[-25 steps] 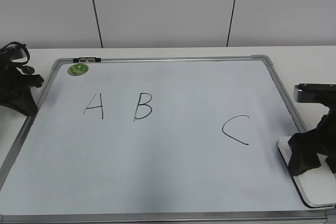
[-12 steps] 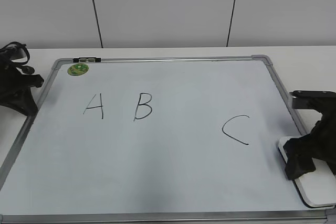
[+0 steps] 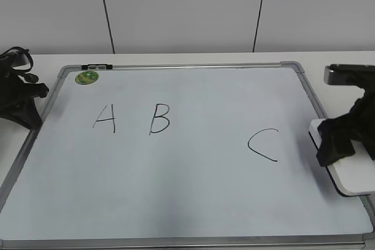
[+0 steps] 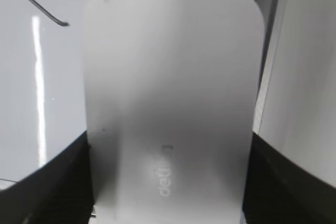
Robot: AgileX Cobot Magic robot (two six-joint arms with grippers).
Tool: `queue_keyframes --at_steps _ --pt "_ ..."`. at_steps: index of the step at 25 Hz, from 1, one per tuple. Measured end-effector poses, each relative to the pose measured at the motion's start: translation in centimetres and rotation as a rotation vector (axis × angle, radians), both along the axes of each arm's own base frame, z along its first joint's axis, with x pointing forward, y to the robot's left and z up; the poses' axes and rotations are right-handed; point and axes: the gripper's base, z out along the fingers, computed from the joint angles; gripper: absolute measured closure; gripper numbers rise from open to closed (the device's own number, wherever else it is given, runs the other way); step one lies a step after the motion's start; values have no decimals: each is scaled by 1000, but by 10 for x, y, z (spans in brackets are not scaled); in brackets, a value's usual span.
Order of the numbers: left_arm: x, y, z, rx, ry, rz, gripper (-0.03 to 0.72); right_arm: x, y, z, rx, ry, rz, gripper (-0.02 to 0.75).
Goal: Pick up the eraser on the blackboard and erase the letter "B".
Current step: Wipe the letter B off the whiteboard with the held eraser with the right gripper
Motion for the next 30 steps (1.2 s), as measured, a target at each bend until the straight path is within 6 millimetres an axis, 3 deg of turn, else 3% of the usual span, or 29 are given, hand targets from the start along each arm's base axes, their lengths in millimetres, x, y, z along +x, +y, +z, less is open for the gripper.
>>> queue_keyframes --at_steps 5,12,16,23,30 --pt "0 0 0 0 0 0 660 15 33 37 7 -71 122 204" --pt "0 0 0 0 2 0 660 58 105 59 2 -78 327 204" --pt "-1 0 0 -1 6 -2 660 90 134 56 -6 -45 382 204" --pt "-1 0 0 -3 9 -2 660 146 166 31 5 -78 396 204" --pt "-1 0 0 -4 9 -3 660 163 201 9 19 -113 432 204"
